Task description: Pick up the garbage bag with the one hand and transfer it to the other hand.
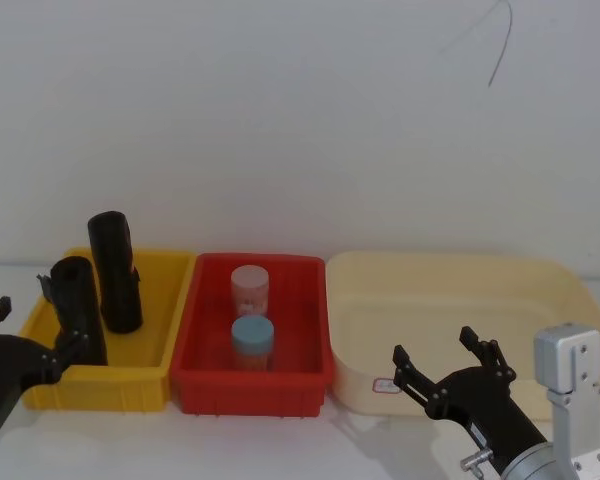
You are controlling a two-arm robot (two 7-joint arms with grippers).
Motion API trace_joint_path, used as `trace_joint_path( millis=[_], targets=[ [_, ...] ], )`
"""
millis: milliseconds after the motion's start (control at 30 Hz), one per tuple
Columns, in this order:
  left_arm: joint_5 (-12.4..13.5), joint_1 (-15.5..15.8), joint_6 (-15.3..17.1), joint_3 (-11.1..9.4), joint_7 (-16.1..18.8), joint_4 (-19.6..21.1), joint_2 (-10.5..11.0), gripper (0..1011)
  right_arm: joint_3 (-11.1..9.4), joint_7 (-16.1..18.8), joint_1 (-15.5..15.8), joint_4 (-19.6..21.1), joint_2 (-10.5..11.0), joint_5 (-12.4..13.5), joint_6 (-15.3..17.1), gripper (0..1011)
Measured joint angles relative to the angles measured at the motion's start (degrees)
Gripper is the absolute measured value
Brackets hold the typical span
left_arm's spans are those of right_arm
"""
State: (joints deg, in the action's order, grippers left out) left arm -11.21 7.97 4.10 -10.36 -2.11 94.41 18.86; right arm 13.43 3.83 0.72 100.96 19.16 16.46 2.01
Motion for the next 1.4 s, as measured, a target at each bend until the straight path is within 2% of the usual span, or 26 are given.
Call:
trace_joint_path(
  millis=[500,1100,1300,1400],
  targets=[
    [0.1,3.2,0.9,0.6,-2.1,-4.3,-3.1,1001,0.0,0.0,0.0,0.0,0.0,0.0,0.0,1001],
    [1.8,10.0,-1.2,0.2,-4.1,-13.0,-6.3,997,0.0,0.0,0.0,0.0,0.0,0.0,0.0,1002],
    [2.0,11.4,-1.4,0.2,-4.8,-15.1,-7.0,886,0.0,0.0,0.0,0.0,0.0,0.0,0.0,1002],
    [2.1,12.2,-1.5,0.2,-5.2,-16.3,-7.3,790,0.0,0.0,0.0,0.0,0.0,0.0,0.0,1001]
  ],
)
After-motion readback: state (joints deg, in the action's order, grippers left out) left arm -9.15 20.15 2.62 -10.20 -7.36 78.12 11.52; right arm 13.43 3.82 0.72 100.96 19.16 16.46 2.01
